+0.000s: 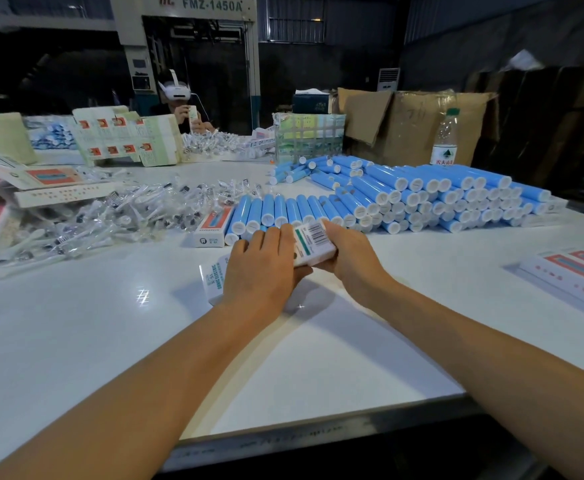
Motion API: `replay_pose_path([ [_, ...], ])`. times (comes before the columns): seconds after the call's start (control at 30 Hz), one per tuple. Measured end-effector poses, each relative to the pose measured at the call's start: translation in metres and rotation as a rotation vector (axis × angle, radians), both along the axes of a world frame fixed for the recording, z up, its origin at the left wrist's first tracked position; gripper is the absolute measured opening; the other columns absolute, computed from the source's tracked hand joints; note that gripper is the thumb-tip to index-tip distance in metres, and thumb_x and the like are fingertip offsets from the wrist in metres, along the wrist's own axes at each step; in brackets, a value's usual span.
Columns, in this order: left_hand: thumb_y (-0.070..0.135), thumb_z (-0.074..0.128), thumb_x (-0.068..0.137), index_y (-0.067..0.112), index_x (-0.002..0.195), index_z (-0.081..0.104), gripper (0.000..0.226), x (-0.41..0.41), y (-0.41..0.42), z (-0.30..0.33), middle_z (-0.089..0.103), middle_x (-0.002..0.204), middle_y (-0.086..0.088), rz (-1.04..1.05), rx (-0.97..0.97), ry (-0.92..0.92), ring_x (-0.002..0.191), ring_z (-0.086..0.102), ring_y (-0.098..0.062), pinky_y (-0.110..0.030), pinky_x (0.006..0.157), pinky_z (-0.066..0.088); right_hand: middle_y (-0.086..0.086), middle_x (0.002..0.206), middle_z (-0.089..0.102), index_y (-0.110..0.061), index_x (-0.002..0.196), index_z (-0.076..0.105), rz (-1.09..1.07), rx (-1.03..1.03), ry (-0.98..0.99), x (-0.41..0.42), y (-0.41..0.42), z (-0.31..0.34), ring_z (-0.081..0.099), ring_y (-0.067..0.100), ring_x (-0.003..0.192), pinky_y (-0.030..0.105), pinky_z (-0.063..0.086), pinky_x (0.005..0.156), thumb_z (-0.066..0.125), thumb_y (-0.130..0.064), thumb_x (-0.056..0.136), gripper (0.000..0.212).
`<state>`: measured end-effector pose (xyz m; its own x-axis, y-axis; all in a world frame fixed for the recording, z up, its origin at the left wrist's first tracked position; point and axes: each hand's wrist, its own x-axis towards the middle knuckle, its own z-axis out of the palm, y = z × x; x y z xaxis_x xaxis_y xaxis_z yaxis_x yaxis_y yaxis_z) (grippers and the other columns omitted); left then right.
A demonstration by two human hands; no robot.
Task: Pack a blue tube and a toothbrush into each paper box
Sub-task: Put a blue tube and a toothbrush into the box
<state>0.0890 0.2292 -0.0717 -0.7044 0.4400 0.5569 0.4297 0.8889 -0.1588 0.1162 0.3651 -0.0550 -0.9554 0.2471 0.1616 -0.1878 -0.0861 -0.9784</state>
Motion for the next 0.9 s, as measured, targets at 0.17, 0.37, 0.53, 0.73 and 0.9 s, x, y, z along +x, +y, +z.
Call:
replay_pose_path([
  [0.17,0.056,0.049,0.089,0.006,0.140,0.035,0.073,0.001,-0.003,0.002,0.052,0.126,-0.011,-0.029,0.064,0.003,0.112,0.050,-0.028,-0.039,0.089,0.038,0.002,0.075,0.073,-0.008,0.084,0.063,0.027,-0.055,0.023,0.001,0.006,0.004,0.071,0.012,0.076,0.029,0.059,0.069,0.037,-0.005,0.097,0.029],
  [0.37,0.057,0.052,0.087,0.007,0.139,0.038,0.073,0.002,-0.004,0.003,0.054,0.125,-0.011,-0.030,0.040,0.021,0.111,0.051,-0.028,-0.039,0.090,0.040,0.002,0.076,0.073,-0.011,0.083,0.064,0.029,-0.108,0.018,-0.001,0.007,0.002,0.071,0.016,0.077,0.031,0.058,0.067,0.038,0.001,0.093,0.030],
  [0.53,0.054,0.058,0.085,0.005,0.136,0.043,0.073,0.004,-0.003,0.004,0.058,0.120,-0.012,-0.036,0.004,0.070,0.106,0.055,-0.028,-0.039,0.085,0.043,0.002,0.077,0.073,-0.015,0.085,0.067,-0.002,-0.074,0.013,-0.003,0.006,0.000,0.071,0.016,0.079,0.027,0.057,0.064,0.037,-0.001,0.091,0.034],
  [0.73,0.059,0.042,0.091,0.009,0.144,0.027,0.074,0.002,-0.002,0.003,0.048,0.133,-0.009,-0.008,0.037,0.033,0.118,0.047,-0.026,-0.037,0.092,0.038,-0.012,0.073,0.071,-0.016,0.091,0.066,-0.049,0.127,0.059,0.000,0.003,-0.002,0.068,0.009,0.076,0.030,0.058,0.067,0.042,-0.010,0.095,0.025],
  [0.9,0.061,0.037,0.091,0.010,0.143,0.022,0.074,0.000,-0.001,0.003,0.045,0.134,-0.007,0.044,0.042,0.050,0.120,0.043,-0.025,-0.036,0.092,0.037,0.002,0.088,0.067,-0.010,0.081,0.066,-0.337,0.394,0.130,0.003,0.003,-0.006,0.063,0.018,0.083,0.024,0.052,0.063,0.062,-0.019,0.089,0.013],
])
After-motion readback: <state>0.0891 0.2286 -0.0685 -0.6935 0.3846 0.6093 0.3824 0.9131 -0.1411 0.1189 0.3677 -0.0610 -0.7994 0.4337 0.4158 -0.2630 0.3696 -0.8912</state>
